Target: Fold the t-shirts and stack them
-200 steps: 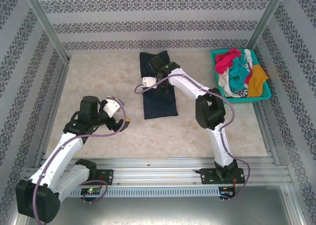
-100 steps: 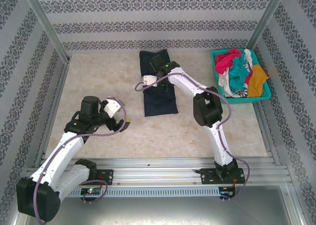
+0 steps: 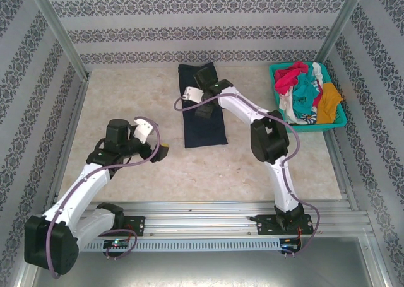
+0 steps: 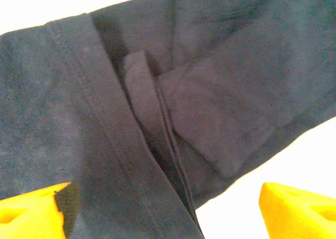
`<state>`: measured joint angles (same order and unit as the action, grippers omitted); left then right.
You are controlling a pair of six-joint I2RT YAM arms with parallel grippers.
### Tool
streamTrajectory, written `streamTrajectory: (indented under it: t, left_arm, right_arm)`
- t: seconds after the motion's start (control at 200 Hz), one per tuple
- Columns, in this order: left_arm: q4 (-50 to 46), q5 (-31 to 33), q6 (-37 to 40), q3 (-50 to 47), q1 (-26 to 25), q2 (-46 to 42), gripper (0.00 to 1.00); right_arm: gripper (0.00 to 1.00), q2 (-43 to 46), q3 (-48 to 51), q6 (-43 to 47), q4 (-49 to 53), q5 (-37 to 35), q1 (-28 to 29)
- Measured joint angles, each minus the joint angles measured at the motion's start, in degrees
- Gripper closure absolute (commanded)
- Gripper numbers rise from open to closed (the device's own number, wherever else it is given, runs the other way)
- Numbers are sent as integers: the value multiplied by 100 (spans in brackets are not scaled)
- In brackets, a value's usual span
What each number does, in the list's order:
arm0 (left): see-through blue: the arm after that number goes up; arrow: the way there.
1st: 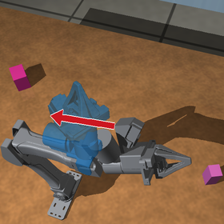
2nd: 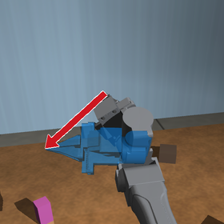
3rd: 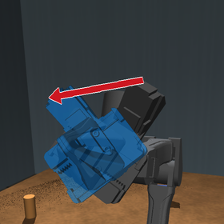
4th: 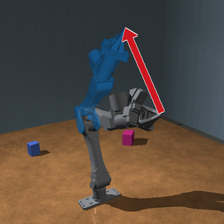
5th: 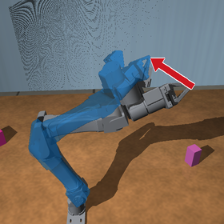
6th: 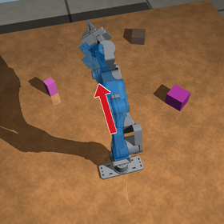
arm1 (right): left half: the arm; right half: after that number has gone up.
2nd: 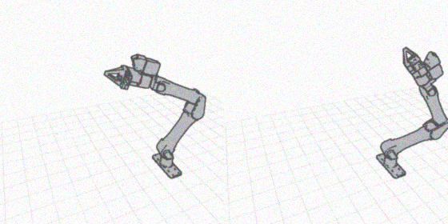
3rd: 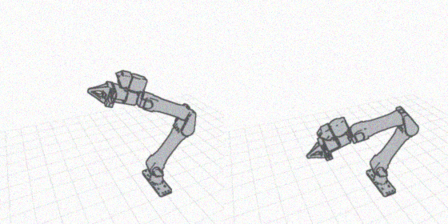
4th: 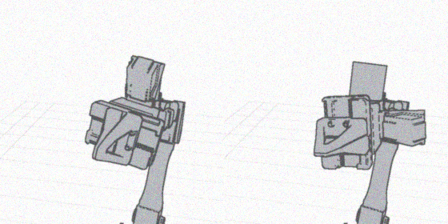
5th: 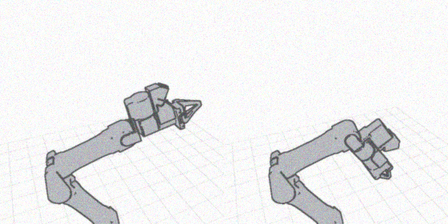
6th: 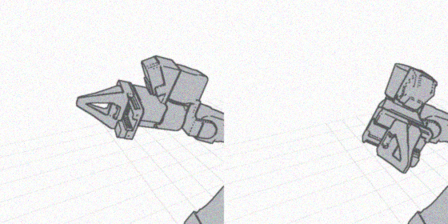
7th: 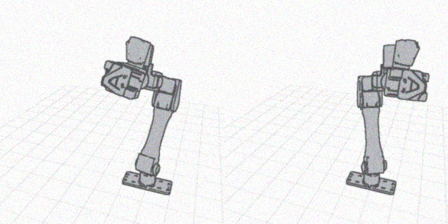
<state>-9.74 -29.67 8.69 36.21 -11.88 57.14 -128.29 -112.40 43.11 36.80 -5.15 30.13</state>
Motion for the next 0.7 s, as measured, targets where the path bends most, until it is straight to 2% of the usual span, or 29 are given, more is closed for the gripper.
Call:
streamTrajectory:
  t: [0.12,0.22,0.4,0.615,0.699]
  left_arm:
    - [890,20,-802,-243,-7,422,0]
    - [1222,15,-1051,-350,-15,728,0]
    - [1082,24,-688,-356,-15,426,0]
    - [728,234,-179,-334,-15,-293,0]
    - [697,278,-146,-334,-15,-363,0]
  right_arm:
    - [10,778,911,-614,-551,162,-42]
    - [13,1314,1672,-673,-973,560,-48]
    - [24,1856,3073,20,-1082,1110,170]
    - [38,1856,3453,461,-595,1346,658]
    - [40,1853,3460,538,-533,1375,787]
